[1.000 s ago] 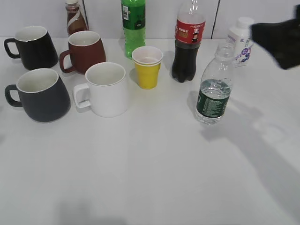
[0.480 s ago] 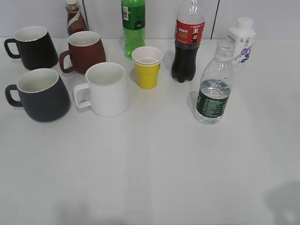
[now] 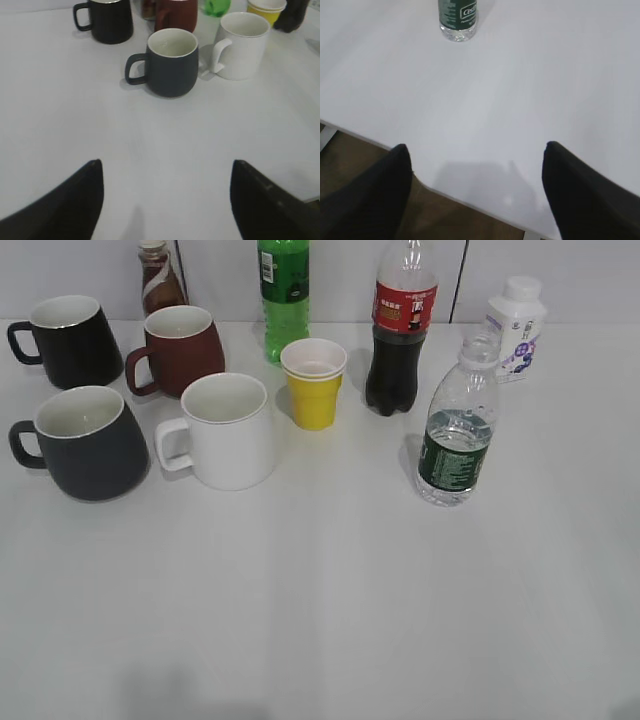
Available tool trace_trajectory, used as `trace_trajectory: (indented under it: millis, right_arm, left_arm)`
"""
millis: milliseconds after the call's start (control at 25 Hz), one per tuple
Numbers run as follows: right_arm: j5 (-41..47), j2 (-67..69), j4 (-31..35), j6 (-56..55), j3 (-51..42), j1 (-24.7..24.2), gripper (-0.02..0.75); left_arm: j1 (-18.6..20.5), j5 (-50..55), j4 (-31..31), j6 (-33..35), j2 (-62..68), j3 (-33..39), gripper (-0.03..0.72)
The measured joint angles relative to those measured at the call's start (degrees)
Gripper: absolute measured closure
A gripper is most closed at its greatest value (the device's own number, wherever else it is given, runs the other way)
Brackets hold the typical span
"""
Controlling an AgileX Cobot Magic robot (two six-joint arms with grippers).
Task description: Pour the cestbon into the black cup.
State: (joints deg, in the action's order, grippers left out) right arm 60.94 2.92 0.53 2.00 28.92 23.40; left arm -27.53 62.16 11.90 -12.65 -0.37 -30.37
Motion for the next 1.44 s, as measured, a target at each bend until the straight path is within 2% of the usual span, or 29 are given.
trace_trajectory:
  millis: [360,480,600,720,1440]
  right_arm:
    - [-1.3,-0.5,-0.9,-0.8,0.0,-0.4,0.193]
    - [-1.4,-3.0,-0.5,-0.8,0.0,-4.8,0.196]
    - [-1.4,-3.4,-0.9,-0.9,0.0,-12.4,0.198]
    - [-1.4,-3.4,-0.9,-0.9,0.0,-17.7,0.198]
    - [-1.4,-3.4,-0.5,-1.0,0.0,-18.6,0.201]
  left_arm:
    - [0.5,-0.7,-0.3,0.3,0.0,0.1,0.096]
    - [7.7,-0.8,-0.3,0.4,0.0,0.2,0.106]
    - [18.9,-0.8,-0.4,0.4,0.0,0.2,0.122]
    - [24.5,-0.9,-0.4,0.4,0.0,0.2,0.142]
    - [25.1,-0.9,-0.7,0.4,0.0,0.2,0.26]
